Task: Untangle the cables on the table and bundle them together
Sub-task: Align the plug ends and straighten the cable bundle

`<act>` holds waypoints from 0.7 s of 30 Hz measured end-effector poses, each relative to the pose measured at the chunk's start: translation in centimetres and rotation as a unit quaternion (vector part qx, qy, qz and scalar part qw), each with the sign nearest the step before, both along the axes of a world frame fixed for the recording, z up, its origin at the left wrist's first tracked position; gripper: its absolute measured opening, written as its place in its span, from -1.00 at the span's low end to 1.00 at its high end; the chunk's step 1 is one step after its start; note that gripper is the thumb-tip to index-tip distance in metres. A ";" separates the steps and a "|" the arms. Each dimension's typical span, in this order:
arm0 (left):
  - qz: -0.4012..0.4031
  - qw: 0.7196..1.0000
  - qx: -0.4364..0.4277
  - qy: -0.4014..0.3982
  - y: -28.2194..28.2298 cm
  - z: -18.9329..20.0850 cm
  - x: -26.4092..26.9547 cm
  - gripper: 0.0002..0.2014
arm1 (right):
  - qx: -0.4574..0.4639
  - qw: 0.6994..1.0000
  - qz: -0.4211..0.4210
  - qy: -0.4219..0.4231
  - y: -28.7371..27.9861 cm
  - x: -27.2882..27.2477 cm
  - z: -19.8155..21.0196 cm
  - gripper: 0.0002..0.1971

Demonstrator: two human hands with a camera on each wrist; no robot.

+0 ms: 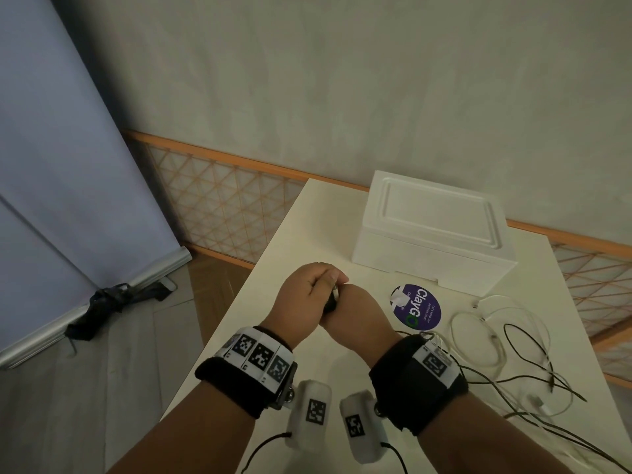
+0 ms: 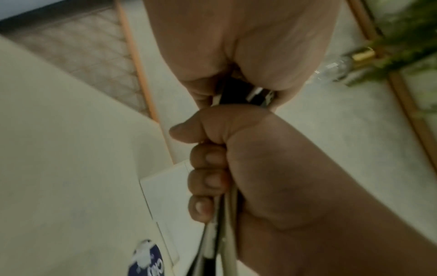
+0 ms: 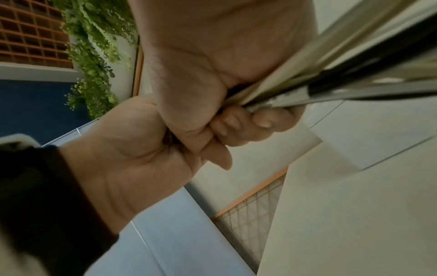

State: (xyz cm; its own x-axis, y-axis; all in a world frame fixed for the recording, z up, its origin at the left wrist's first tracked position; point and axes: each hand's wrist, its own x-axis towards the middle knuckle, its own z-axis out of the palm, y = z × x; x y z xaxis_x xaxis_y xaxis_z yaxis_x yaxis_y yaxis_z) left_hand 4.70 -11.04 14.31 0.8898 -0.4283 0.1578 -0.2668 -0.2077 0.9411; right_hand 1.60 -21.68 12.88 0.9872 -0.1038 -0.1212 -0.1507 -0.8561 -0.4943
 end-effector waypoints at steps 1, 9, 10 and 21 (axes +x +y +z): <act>-0.003 0.999 0.017 -0.030 0.1 0.1 0.1 -0.70 | 0.001 1.000 -0.001 0.000 0.0 0.0 0.0 -0.89; 0.017 0.998 0.022 -0.064 -0.9 -1.3 0.0 -0.80 | -0.061 0.994 0.087 -0.002 -0.1 0.2 0.8 -0.68; 0.021 0.996 0.040 -0.078 -1.1 -1.6 0.2 -0.79 | -0.065 0.994 0.091 -0.006 -0.1 0.2 0.6 -0.68; 0.020 0.999 -0.022 0.021 -0.8 -1.5 0.9 -0.79 | 0.103 0.993 0.044 0.032 -0.1 -0.9 0.6 -0.78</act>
